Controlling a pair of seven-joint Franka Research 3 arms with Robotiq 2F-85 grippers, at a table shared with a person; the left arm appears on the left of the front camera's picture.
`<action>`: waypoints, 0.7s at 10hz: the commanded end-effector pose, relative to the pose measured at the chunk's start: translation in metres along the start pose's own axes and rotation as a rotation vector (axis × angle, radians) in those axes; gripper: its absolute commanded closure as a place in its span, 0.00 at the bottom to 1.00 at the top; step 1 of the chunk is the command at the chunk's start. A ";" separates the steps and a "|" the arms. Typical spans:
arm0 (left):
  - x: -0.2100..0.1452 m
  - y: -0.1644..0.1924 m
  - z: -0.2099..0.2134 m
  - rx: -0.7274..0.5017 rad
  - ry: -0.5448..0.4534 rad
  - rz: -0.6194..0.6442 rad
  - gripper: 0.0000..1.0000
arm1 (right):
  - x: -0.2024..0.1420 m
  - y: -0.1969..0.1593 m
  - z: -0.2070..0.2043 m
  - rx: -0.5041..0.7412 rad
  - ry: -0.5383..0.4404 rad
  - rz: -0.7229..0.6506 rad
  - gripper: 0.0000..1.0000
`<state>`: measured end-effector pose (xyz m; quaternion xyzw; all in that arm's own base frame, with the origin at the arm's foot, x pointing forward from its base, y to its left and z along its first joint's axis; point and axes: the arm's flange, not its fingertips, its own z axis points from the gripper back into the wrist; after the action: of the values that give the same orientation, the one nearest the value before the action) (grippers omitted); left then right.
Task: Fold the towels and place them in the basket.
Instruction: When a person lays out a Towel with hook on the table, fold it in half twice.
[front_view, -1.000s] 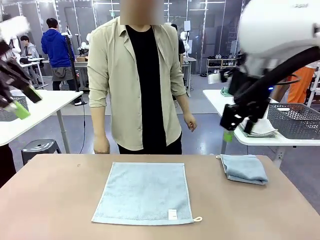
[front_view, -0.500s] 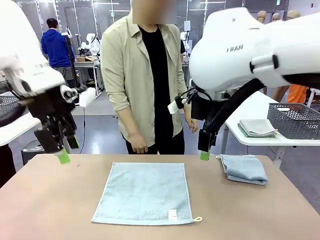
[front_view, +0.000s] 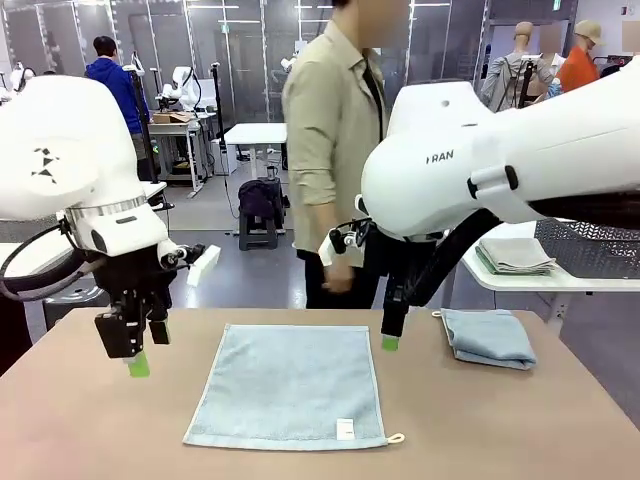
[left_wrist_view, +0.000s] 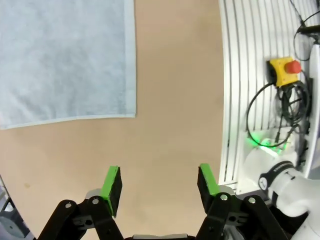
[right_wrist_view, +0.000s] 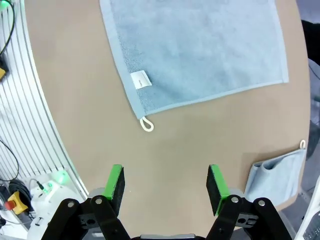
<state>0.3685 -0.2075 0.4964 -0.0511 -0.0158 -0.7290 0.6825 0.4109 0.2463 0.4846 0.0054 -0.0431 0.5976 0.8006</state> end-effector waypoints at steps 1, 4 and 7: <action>-0.006 -0.001 -0.004 0.083 0.013 -0.026 0.22 | 0.000 -0.009 -0.009 0.049 -0.031 0.009 0.17; -0.002 0.003 0.000 0.054 0.006 -0.007 0.22 | 0.000 -0.005 -0.011 0.031 -0.002 -0.013 0.17; -0.002 0.003 0.000 0.054 0.006 -0.007 0.22 | 0.000 -0.005 -0.011 0.031 -0.002 -0.013 0.17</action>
<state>0.3724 -0.2058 0.4953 -0.0298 -0.0410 -0.7306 0.6809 0.4203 0.2468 0.4738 0.0209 -0.0343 0.5919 0.8050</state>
